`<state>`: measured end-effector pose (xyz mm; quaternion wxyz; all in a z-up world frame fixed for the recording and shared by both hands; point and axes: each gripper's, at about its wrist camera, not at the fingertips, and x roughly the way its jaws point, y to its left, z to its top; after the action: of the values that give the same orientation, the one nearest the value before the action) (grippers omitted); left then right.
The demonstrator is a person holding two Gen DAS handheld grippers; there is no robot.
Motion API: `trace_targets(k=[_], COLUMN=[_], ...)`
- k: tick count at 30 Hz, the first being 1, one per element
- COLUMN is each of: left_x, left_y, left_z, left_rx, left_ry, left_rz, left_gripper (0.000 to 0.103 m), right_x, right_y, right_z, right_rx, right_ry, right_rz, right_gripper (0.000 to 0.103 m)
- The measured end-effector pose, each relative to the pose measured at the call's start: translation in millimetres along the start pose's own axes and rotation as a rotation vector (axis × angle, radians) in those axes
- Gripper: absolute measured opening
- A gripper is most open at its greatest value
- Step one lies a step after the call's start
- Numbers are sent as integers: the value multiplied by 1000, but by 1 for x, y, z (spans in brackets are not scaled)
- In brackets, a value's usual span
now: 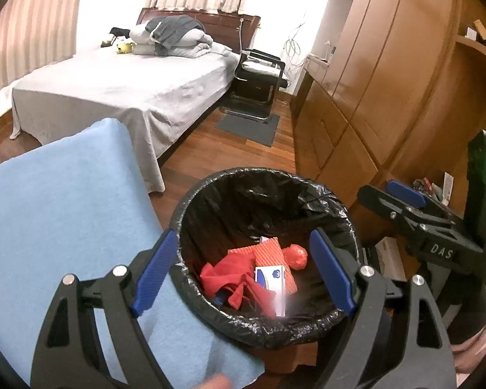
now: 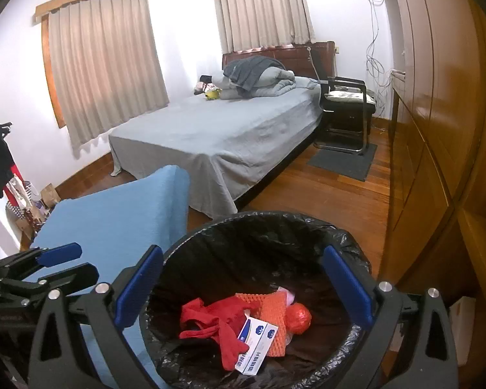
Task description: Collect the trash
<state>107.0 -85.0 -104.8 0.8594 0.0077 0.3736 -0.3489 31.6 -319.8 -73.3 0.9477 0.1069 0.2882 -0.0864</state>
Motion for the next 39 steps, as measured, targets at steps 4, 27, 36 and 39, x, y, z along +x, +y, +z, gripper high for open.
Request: trace_targets(k=[4,27,36,39], left_x=[-1,-10,-14,-14], left_y=[-1,0,-1,-1], left_z=[2,7,8,9], left_rx=[3,2,6,7], left_ry=[-12,-47,-54,-54], left_rz=[18,60,70,71], left_gripper=[81,81,81,81], right_x=[-1,-3,-4,-4], right_y=[2,6,7,9], right_z=[0,2,3,3], right_rx=[1,-7,-7,-8], right_ry=[-1,-5,-5,-5], right_rz=[0,-3,-3,-4], right_gripper=[97,97,97,97])
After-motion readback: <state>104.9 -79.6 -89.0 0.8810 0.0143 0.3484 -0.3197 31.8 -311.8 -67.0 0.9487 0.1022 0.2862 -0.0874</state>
